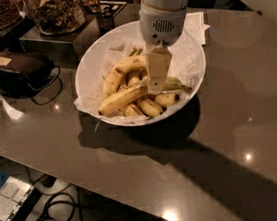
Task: Pick banana from white bowl
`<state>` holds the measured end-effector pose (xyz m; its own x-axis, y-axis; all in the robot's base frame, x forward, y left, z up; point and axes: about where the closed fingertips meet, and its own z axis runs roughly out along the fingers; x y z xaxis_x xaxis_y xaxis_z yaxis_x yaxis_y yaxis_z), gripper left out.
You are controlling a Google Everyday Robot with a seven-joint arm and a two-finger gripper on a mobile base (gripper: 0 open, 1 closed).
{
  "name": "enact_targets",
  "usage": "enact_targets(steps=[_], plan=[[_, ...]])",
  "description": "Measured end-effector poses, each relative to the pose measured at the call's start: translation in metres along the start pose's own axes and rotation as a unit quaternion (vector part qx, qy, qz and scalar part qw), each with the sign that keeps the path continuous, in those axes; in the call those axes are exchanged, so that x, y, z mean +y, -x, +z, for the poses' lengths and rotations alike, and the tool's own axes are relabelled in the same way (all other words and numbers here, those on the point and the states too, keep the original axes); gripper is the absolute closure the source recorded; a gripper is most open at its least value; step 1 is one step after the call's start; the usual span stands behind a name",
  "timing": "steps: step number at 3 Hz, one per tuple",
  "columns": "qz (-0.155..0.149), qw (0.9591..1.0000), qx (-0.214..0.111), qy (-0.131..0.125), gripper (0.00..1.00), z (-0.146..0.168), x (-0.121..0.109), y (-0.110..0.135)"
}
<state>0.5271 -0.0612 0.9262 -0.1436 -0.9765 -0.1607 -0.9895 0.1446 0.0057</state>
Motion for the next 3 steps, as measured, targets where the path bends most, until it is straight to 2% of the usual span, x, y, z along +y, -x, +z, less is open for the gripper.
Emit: enact_targets(steps=[1, 3], plan=[[-0.001, 1.0000, 0.005, 0.008, 0.43, 0.007, -0.003, 0.000], [-0.003, 0.9997, 0.012, 0.022, 0.45, 0.020, -0.006, 0.000]])
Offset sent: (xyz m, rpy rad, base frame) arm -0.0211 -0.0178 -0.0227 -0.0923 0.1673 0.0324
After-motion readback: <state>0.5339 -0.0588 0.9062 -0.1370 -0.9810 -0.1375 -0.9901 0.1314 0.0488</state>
